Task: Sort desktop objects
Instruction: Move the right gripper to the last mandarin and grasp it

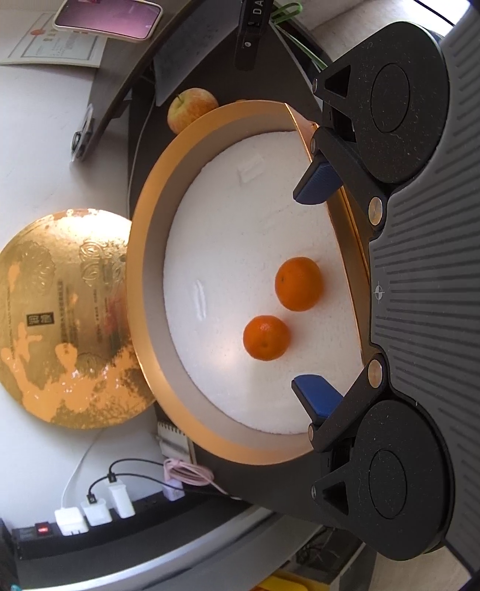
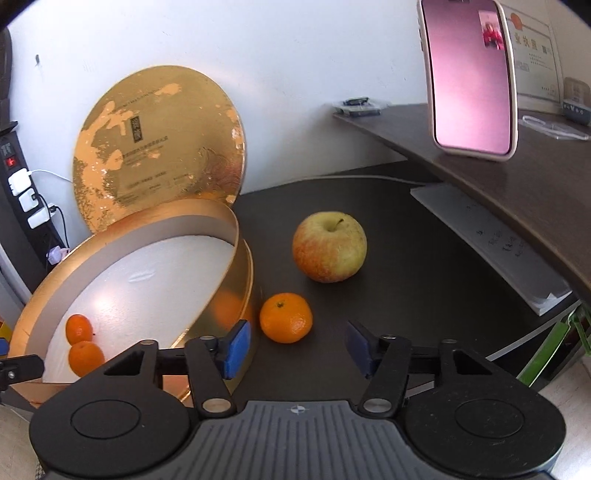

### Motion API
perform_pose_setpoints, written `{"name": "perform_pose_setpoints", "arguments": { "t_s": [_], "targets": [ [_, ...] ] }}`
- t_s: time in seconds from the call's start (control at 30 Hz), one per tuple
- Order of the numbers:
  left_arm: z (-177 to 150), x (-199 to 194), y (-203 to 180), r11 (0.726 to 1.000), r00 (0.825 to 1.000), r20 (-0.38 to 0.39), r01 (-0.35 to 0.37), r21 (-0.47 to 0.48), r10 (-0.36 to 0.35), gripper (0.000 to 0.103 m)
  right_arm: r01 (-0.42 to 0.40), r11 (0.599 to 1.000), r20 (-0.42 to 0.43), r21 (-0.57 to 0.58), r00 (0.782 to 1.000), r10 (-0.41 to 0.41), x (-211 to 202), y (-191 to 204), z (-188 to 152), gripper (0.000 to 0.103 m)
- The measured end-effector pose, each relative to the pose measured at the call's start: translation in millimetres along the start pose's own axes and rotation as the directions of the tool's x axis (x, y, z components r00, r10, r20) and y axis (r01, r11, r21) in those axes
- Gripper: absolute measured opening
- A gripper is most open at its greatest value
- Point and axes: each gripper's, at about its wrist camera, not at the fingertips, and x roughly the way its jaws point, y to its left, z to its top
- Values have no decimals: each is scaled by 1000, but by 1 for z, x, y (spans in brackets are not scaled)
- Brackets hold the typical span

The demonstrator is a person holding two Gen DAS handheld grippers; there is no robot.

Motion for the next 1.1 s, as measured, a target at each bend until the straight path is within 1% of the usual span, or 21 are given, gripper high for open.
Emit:
{"name": "perform_pose_setpoints", "arguments": {
  "t_s": [0.13,0.43,0.53,0.83,0.87,0.9,1.1],
  "targets": [
    [1,3,0,1000,1000,-4,-8,2,8,101,-21,1000,-19,0,1000,21,18,-3,-1,52],
    [2,10,0,1000,1000,-18,-22,3,22,101,-65,997,-55,45,996,68,57,-7,1,53],
    [3,12,1,1000,999,-22,-26,1,26,101,-79,996,-58,48,995,82,63,-5,1,53],
    [2,15,1,1000,999,-32,-28,-4,28,101,-86,994,-76,61,993,90,77,-3,-1,53],
    [2,15,1,1000,999,-33,-29,-5,29,101,-89,994,-77,65,993,93,77,-4,-1,47],
    [1,15,2,1000,999,-33,-30,-5,30,101,-91,994,-78,67,992,96,78,-5,-1,47],
    [0,14,2,1000,999,-36,-30,-6,30,101,-46,997,-94,63,994,51,68,-9,-5,46]
  ]
}}
